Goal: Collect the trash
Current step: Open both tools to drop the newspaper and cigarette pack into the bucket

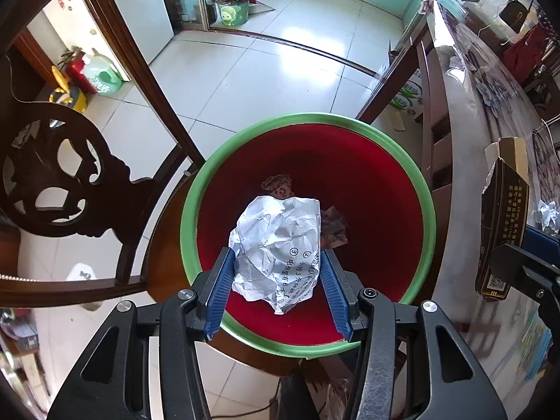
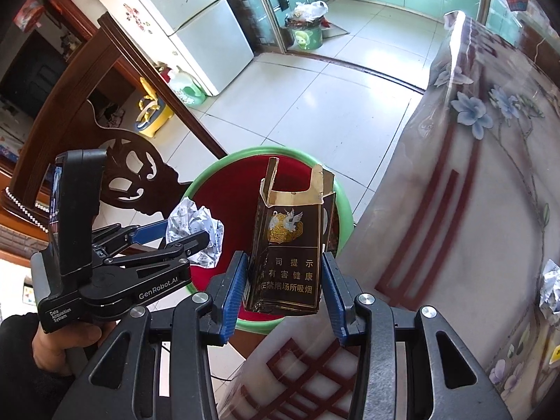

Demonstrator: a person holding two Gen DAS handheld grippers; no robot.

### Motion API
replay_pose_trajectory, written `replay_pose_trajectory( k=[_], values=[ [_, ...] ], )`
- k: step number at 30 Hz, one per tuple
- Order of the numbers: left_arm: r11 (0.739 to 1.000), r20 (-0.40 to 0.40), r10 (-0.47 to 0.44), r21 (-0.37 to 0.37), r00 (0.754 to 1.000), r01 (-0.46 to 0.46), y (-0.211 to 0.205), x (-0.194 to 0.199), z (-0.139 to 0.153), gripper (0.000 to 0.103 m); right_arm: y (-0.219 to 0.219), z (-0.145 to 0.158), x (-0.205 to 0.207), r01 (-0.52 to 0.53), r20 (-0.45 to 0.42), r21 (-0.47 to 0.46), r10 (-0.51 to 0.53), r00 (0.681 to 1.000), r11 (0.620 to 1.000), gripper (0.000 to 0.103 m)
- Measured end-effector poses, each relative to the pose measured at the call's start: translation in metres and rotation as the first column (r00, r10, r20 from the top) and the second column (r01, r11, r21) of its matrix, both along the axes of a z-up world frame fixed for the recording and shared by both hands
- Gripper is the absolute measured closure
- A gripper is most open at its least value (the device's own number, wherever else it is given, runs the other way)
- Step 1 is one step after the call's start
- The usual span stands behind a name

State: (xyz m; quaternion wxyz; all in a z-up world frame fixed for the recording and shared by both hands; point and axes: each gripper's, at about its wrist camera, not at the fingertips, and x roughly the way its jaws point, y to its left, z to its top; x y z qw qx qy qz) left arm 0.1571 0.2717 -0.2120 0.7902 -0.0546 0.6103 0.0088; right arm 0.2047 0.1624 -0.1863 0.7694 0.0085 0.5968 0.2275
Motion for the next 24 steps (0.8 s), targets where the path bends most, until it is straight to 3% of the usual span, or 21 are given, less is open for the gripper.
replay_pose_trajectory(
  k=[11,14,16,18,24],
  values=[
    [1.0,-0.02,0.005,0.009,1.0,-0.004,-0.004,0.012,-0.005,0.052,0.004,-0.014,0.006,-0.007,-0.03,0.021,0.007,1.0,1.0,0.062],
    [1.0,-0.014,0.009,0.006,1.0,-0.009,-0.003,0.014,-0.003,0.044,0.002,-0.015,0.006,0.003,-0.03,0.037,-0.002,1.0,0.999,0.062],
    [1.0,-0.004,0.014,0.008,1.0,-0.014,-0.002,0.014,-0.002,0.029,0.001,-0.016,0.007,0.005,-0.034,0.043,-0.003,0.999,0.999,0.061],
    [1.0,0.005,0.022,0.016,1.0,-0.022,0.0,0.015,0.0,0.022,0.003,-0.018,0.006,0.006,-0.048,0.044,-0.004,0.999,0.999,0.056],
    [0.999,0.009,0.039,0.019,0.999,-0.039,0.005,0.013,0.003,0.022,0.004,-0.019,0.005,0.013,-0.057,0.04,-0.01,0.998,0.999,0.051]
  ],
)
